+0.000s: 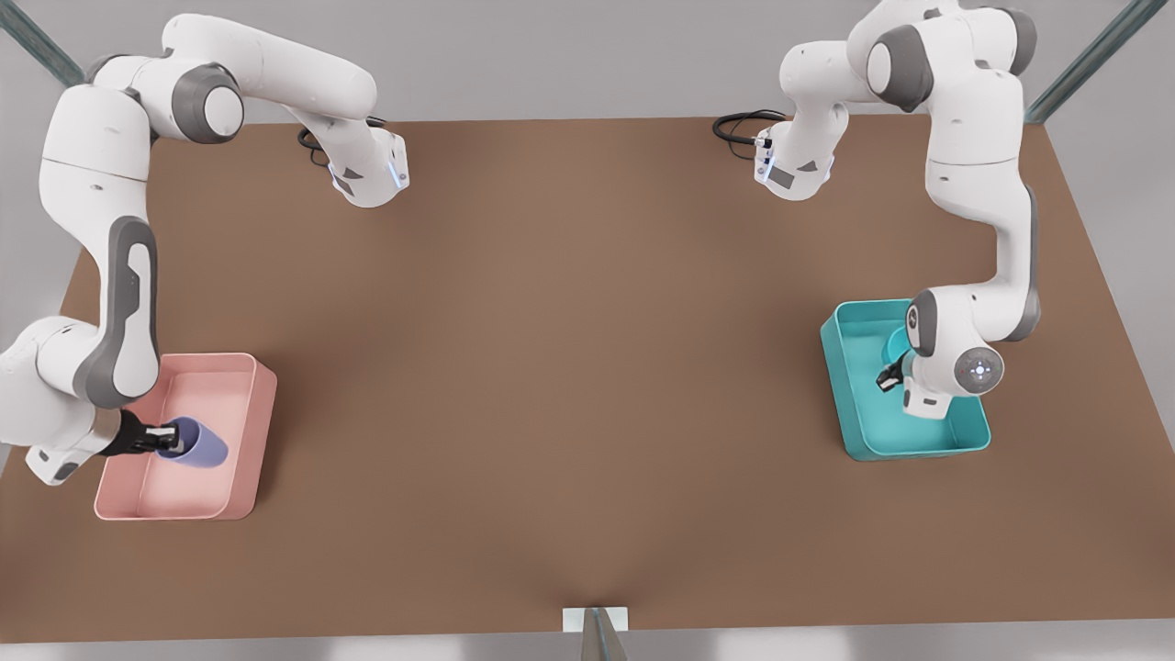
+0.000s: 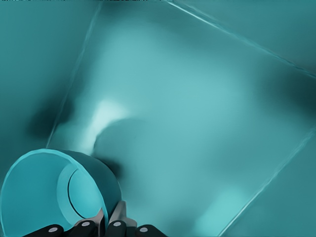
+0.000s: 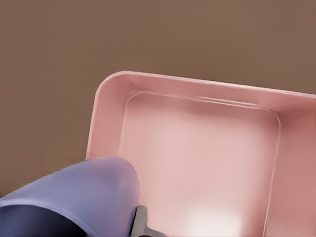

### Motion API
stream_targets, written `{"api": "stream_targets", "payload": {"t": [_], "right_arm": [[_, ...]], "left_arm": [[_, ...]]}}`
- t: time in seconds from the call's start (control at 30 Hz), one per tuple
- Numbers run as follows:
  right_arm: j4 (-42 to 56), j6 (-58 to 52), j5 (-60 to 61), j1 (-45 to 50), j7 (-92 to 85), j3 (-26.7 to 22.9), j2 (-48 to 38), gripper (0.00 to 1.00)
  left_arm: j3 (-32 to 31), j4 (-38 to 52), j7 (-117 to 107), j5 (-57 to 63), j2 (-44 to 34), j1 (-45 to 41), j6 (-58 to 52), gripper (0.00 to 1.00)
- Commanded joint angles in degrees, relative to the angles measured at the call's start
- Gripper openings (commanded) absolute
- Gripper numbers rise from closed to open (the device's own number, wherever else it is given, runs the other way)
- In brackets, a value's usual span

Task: Put the bowls and cups in different boxes

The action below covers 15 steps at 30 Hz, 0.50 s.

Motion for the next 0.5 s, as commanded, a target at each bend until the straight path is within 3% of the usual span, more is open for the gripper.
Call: {"api": "stream_targets", "payload": {"t": [0.0,0.03,0.1,0.17,0.2,0.27,0.33,0.4,0.43,0.47], "right_arm": [[0.53,2.63,-0.7,0.04,-20.39,-0.76,0.92,0.21],[0.97,2.9,-0.7,0.04,-20.31,-0.85,1.53,0.21],[1.85,5.18,-0.96,0.12,-20.31,-1.91,4.34,0.21],[1.93,6.14,-0.96,0.12,-20.22,-2.08,5.92,0.21],[1.93,7.99,-0.96,0.12,-20.22,-2.08,7.07,0.21],[1.93,9.31,-0.96,0.12,-19.96,-2.0,8.3,0.21],[1.93,9.57,-0.96,0.12,-19.51,-2.0,9.0,0.21],[1.93,9.49,-0.96,0.12,-19.6,-2.0,9.09,0.21],[1.85,9.49,-1.14,0.12,-19.69,-2.0,9.09,0.48],[1.85,9.4,-1.23,-0.05,-20.3,-2.0,9.0,1.0]], "left_arm": [[0.02,-0.06,-0.46,-0.49,0.48,0.23,7.14,0.45],[0.02,0.03,-0.55,-0.49,0.04,0.31,6.36,1.0],[-0.16,2.92,0.06,-3.12,-3.91,0.23,-5.22,1.0],[-0.34,12.93,5.5,-5.06,-6.72,0.14,-24.99,1.0],[-1.91,20.15,8.85,-5.68,-7.78,0.14,-36.0,1.0],[-9.73,30.96,22.37,-5.42,-8.57,0.14,-48.05,1.0],[-14.31,32.28,28.02,-5.42,-13.32,0.05,-49.11,1.0],[-15.01,37.73,28.45,-5.59,-11.56,0.05,-50.78,1.0],[-15.1,37.82,28.45,-5.68,-11.56,-0.12,-50.78,1.0],[-15.1,37.73,28.46,-5.68,-11.48,-0.21,-50.78,1.0]]}}
